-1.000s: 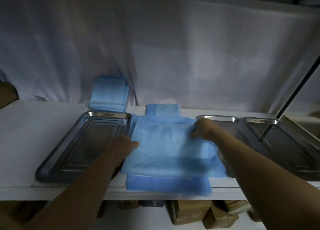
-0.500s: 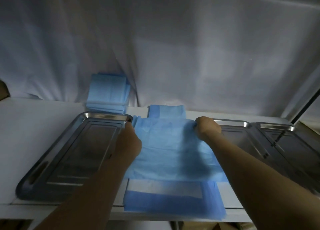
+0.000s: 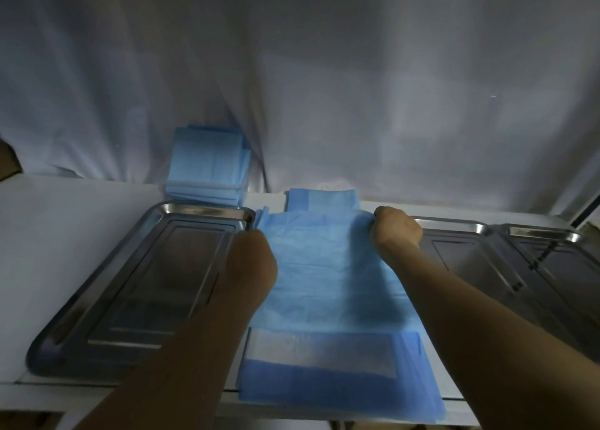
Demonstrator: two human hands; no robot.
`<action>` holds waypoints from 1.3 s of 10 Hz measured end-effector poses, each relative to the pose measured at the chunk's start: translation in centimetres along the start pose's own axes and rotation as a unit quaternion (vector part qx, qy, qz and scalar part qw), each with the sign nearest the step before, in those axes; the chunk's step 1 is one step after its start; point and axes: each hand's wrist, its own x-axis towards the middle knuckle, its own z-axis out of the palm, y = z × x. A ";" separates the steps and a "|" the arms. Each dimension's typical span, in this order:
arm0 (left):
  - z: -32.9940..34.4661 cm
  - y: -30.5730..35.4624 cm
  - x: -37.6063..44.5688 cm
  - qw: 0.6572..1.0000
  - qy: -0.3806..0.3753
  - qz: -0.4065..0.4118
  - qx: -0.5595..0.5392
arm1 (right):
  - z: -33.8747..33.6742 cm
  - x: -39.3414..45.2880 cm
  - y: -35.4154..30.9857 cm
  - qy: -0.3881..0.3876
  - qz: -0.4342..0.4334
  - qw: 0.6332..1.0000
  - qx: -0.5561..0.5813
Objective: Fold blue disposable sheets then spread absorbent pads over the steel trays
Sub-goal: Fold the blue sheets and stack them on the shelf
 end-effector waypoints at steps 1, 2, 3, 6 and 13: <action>0.7 -0.4 0.4 0.999 -0.003 0.045 0.022 | 0.1 0.0 0.1 -0.011 0.005 1.000 -0.007; 1.2 -0.5 0.2 0.996 0.050 0.075 0.005 | 0.4 -0.3 0.2 -0.005 -0.012 1.000 -0.004; 1.3 0.3 -0.7 0.988 0.100 0.097 -0.061 | 1.1 -1.2 0.2 0.028 -0.110 0.994 0.002; 3.5 -0.1 -6.6 0.970 -0.048 0.211 0.111 | 1.6 -11.0 -1.9 -0.075 -0.234 0.952 0.181; 1.6 -0.1 -9.4 0.946 -0.213 0.222 0.101 | -0.7 -13.2 7.9 -0.084 -0.249 0.959 -0.102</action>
